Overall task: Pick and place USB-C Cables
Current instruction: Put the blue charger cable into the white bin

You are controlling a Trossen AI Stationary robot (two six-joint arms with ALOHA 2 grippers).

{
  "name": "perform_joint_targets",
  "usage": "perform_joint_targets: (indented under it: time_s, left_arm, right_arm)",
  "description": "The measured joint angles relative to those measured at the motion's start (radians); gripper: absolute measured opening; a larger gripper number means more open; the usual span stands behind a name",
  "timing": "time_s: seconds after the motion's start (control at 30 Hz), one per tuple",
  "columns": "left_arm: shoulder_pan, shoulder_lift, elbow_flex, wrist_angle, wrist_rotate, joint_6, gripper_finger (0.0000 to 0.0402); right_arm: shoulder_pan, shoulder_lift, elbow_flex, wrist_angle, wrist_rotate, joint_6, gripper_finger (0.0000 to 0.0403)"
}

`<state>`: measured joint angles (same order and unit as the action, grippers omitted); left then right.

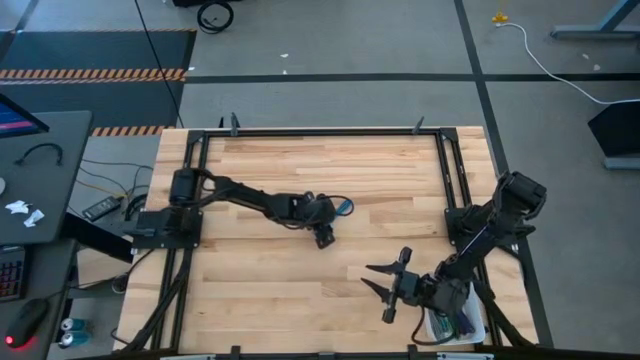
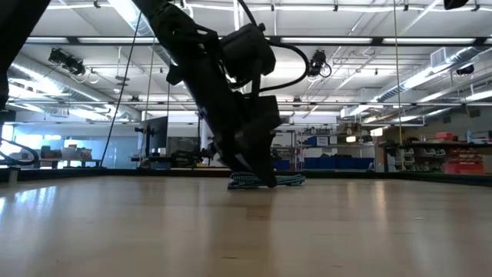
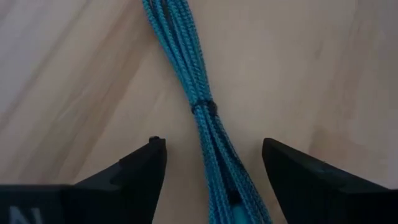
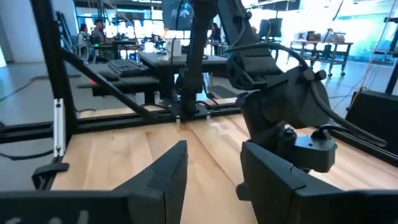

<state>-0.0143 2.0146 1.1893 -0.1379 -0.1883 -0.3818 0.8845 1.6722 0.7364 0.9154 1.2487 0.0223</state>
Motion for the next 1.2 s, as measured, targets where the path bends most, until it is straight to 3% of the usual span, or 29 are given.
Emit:
perform_joint_targets:
  time_s: [0.1, 0.2, 0.43, 0.63, 0.97, 1.2]
  left_arm:
    - [-0.001, 0.015, 0.004, 0.002, -0.011, 0.000, 0.0261]
    - [-0.002, 0.023, 0.006, -0.010, -0.009, 0.003, 0.0220]
    - [-0.002, 0.004, 0.004, -0.068, 0.000, 0.081, 0.0034]
    - [0.001, -0.046, -0.004, -0.090, -0.021, 0.127, 0.0028]
    - [-0.018, -0.066, -0.005, 0.079, 0.032, 0.152, 0.0028]
    - [-0.075, -0.066, -0.006, 0.095, -0.021, 0.158, 0.0028]
  right_arm:
    - [0.015, 0.000, 0.000, -0.001, 0.011, 0.000, 0.0155]
    - [0.025, 0.000, 0.000, -0.002, 0.015, -0.004, 0.0155]
    - [0.044, 0.000, 0.000, -0.013, 0.016, -0.016, 0.0155]
    - [0.048, 0.004, 0.000, -0.131, 0.015, 0.148, 0.0155]
    - [0.008, 0.013, 0.000, -0.356, 0.009, 0.406, 0.0155]
    - [-0.010, 0.013, -0.002, -0.380, -0.063, 0.398, 0.0155]
